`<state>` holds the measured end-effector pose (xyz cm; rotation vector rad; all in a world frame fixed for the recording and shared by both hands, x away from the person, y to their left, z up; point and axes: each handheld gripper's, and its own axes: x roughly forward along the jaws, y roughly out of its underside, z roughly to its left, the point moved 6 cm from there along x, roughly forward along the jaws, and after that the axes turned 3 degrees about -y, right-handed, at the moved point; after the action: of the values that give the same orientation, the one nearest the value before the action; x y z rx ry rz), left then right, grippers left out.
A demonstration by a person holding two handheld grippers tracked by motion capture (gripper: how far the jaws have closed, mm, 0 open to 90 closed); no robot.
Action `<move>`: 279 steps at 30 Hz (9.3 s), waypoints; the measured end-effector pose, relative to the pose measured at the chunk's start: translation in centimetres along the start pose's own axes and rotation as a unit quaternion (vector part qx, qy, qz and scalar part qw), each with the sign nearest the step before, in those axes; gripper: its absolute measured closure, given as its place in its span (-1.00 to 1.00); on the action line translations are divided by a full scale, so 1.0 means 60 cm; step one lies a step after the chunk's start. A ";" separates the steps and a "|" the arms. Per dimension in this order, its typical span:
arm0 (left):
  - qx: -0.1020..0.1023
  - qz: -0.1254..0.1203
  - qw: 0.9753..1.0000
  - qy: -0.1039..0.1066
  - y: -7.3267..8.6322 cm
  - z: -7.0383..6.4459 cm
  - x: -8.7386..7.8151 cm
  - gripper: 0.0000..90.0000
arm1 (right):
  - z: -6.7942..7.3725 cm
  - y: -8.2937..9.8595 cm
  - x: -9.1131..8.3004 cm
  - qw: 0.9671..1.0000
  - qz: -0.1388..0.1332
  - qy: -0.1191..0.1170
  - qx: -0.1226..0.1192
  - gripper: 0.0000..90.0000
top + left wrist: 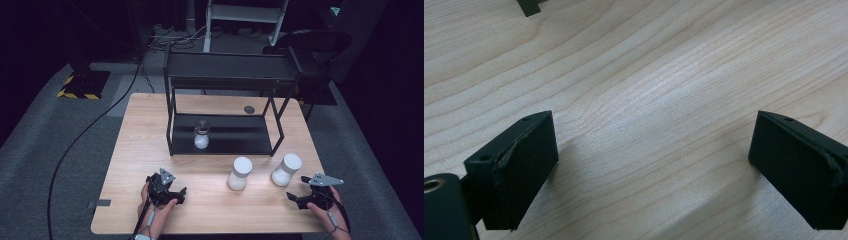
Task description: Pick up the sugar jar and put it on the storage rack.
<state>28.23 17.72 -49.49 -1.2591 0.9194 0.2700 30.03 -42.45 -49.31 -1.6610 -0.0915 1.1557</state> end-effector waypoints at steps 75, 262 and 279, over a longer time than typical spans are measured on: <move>0.000 0.000 1.000 -0.002 -0.001 -0.001 0.002 -0.91 | 0.076 -0.132 -0.080 0.985 -0.151 -0.032 -0.079 -0.88; -0.001 0.003 1.000 -0.001 -0.004 -0.002 0.004 -0.95 | 0.096 -0.413 0.119 0.995 -0.082 -0.043 -0.040 -0.26; -0.002 0.002 1.000 -0.001 -0.003 -0.002 0.004 -0.95 | 0.077 -0.424 0.207 0.997 -0.064 -0.038 -0.018 -0.26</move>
<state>28.45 17.45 -49.53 -1.2595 0.9205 0.2763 44.97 -21.09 -37.30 -1.6184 -0.2653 1.1259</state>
